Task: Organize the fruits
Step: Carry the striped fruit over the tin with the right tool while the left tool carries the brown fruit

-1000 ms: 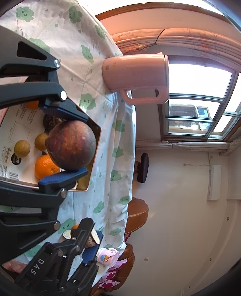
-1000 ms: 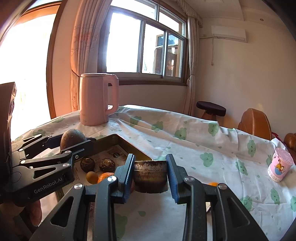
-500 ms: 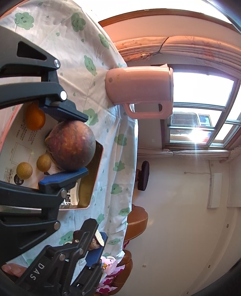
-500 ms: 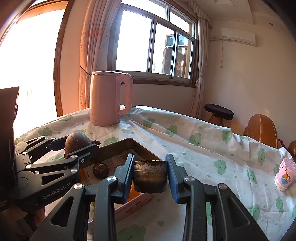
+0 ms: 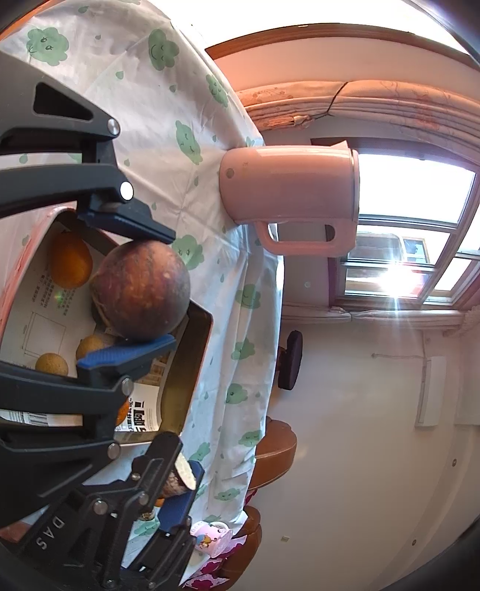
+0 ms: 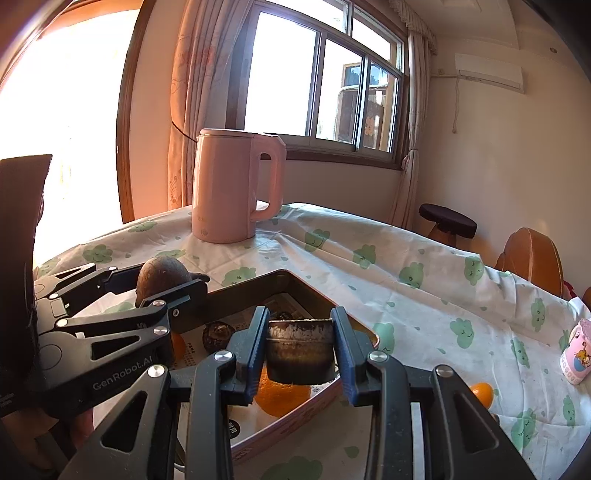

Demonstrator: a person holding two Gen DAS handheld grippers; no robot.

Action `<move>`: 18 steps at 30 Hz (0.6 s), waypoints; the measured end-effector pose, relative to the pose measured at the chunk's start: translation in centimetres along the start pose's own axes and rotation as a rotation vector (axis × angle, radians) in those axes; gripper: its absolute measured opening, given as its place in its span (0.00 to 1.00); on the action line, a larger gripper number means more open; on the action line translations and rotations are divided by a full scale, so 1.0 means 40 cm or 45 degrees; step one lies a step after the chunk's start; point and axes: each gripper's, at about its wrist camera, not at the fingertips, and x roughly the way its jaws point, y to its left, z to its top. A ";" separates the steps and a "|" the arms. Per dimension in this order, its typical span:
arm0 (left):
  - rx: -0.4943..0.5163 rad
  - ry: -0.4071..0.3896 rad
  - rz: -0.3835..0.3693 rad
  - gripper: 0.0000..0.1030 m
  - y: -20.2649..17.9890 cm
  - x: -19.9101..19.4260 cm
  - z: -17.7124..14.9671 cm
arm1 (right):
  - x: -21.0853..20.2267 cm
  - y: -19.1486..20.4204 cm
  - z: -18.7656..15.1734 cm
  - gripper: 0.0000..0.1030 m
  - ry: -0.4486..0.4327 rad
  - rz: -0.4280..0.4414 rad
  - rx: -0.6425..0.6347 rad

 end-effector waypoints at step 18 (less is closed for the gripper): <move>-0.020 0.053 0.017 0.51 0.027 0.029 -0.008 | 0.050 0.027 -0.019 0.35 0.060 0.013 -0.010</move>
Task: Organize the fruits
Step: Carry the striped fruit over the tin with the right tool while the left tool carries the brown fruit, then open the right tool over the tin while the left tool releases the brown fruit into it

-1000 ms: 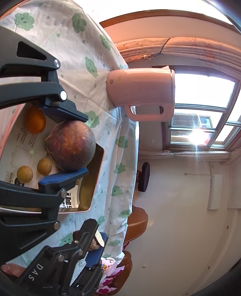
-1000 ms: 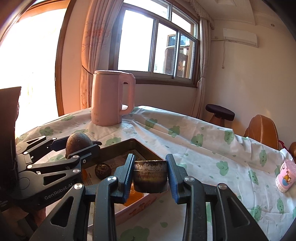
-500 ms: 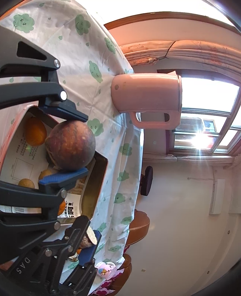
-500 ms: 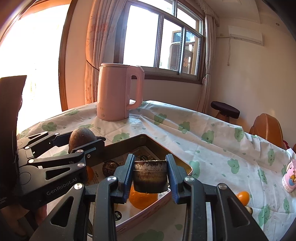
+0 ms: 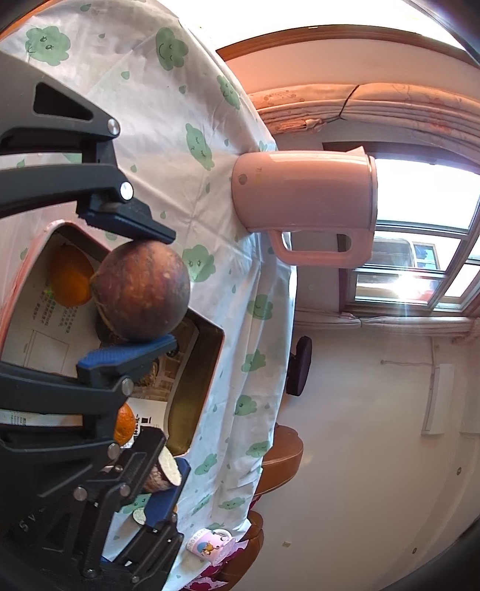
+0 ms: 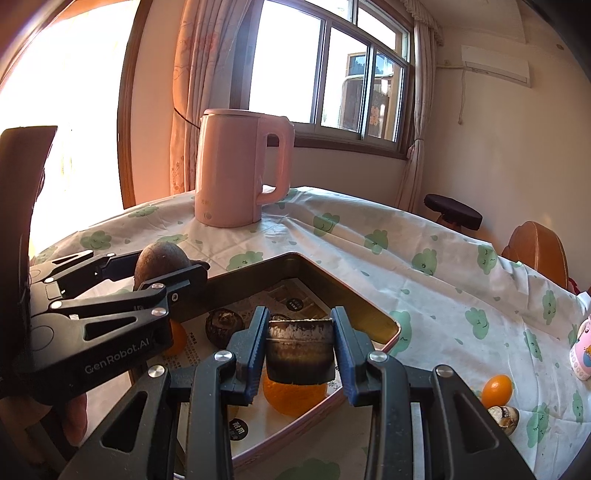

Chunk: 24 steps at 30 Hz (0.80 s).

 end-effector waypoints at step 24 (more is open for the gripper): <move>0.011 0.011 -0.010 0.59 -0.004 -0.004 0.002 | 0.038 0.041 -0.026 0.37 0.095 0.071 -0.058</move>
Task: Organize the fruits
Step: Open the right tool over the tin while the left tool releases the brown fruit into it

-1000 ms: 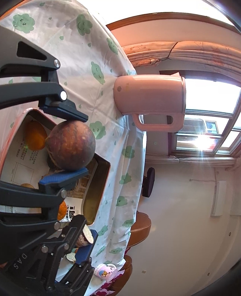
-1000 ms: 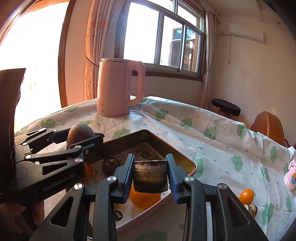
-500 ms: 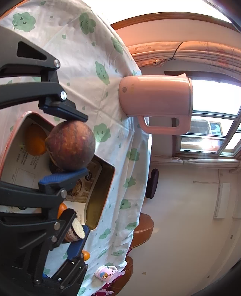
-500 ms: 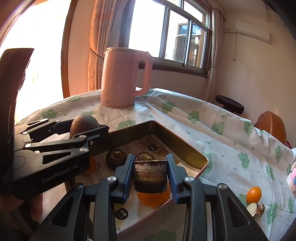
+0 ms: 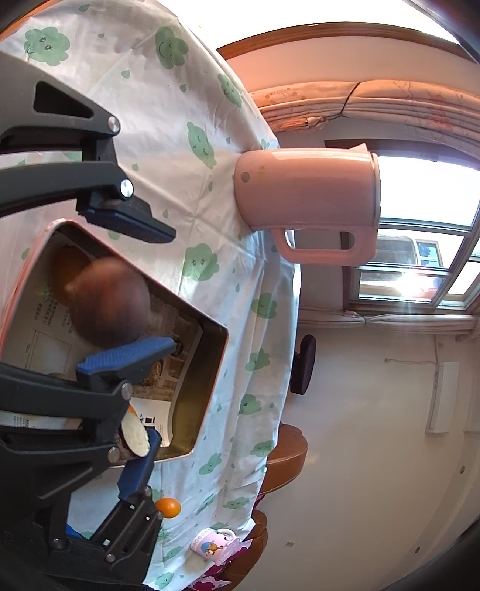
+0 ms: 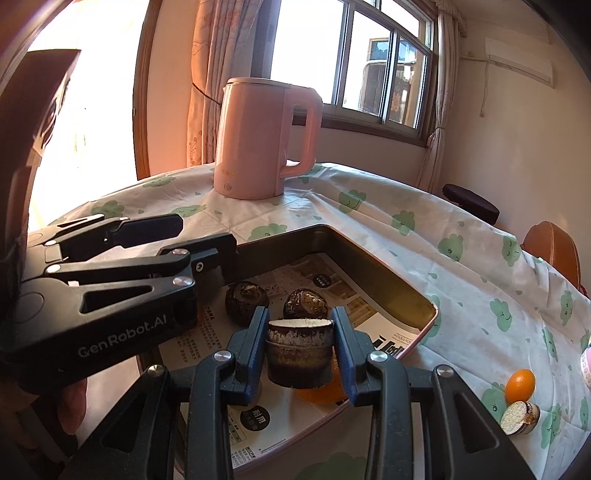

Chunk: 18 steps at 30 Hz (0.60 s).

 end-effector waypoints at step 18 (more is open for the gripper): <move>-0.018 -0.049 0.011 0.83 -0.017 -0.032 0.006 | -0.116 -0.128 -0.045 0.55 -0.055 -0.130 0.083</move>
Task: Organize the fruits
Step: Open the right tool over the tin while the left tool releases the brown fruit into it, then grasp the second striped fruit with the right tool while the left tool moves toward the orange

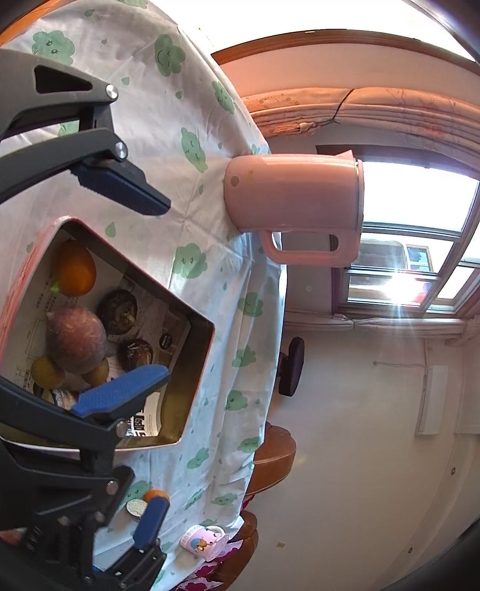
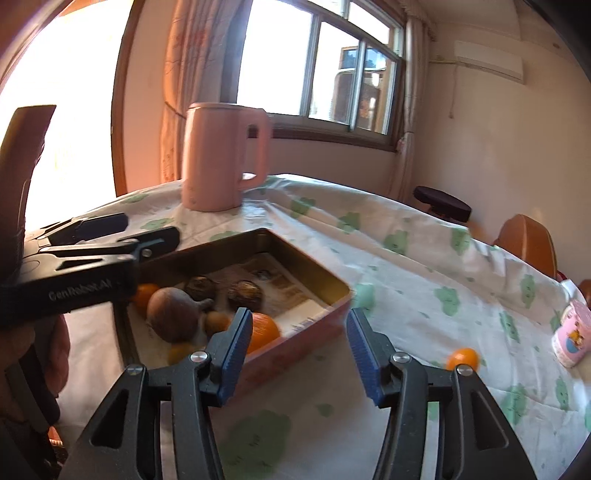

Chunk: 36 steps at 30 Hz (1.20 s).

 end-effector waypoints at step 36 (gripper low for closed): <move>0.313 0.104 -0.223 0.92 -0.365 0.031 0.007 | 0.073 -0.349 -0.121 0.31 0.351 -0.154 0.366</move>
